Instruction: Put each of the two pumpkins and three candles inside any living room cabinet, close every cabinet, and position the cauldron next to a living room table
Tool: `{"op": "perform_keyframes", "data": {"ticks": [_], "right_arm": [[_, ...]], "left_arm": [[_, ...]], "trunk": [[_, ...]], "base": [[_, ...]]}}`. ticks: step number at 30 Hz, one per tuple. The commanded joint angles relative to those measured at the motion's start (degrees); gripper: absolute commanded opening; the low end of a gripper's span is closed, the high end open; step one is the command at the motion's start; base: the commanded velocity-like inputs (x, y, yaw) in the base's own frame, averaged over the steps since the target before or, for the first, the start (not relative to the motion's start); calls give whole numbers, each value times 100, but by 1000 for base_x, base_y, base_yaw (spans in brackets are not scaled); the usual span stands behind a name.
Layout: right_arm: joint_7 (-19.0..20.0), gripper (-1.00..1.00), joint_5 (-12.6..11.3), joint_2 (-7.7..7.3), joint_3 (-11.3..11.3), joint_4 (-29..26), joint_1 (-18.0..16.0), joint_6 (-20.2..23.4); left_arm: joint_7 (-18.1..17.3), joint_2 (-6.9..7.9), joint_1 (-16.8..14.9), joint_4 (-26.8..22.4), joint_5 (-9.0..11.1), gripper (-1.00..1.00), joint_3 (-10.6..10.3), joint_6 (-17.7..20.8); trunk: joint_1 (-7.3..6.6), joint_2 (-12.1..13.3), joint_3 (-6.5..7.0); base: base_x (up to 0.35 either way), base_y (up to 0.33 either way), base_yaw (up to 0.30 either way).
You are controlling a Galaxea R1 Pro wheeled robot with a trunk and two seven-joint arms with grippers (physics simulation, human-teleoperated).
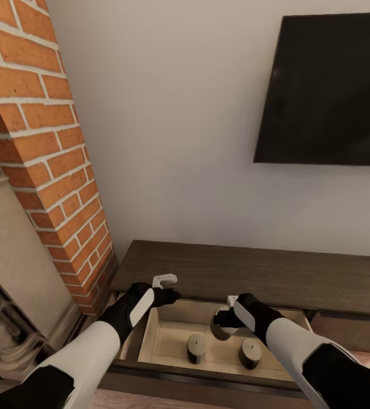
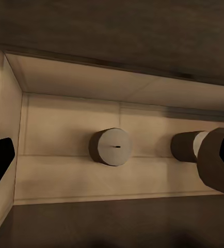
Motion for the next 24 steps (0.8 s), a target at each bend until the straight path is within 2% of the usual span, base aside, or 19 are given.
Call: {"op": "perform_keyframes", "data": {"ticks": [1,18,24], "right_arm": [[-48,-100,-63,-2,36,-13,-3,18],[-57,-100,-67,-4,27,-11,-3,25],[-57,-100,-77,-8,27,-10,-5,28]], "left_arm": [[54,5,-3,-10,61,100,-31,18],[54,-2,-3,-10,61,100,-31,18],[54,-37,-3,-10,61,100,-31,18]], "trunk": [[-1,-3,-5],[-1,-3,-123],[-1,-3,-169]], "base": [[0,0,0],[0,0,106],[0,0,-117]]}}
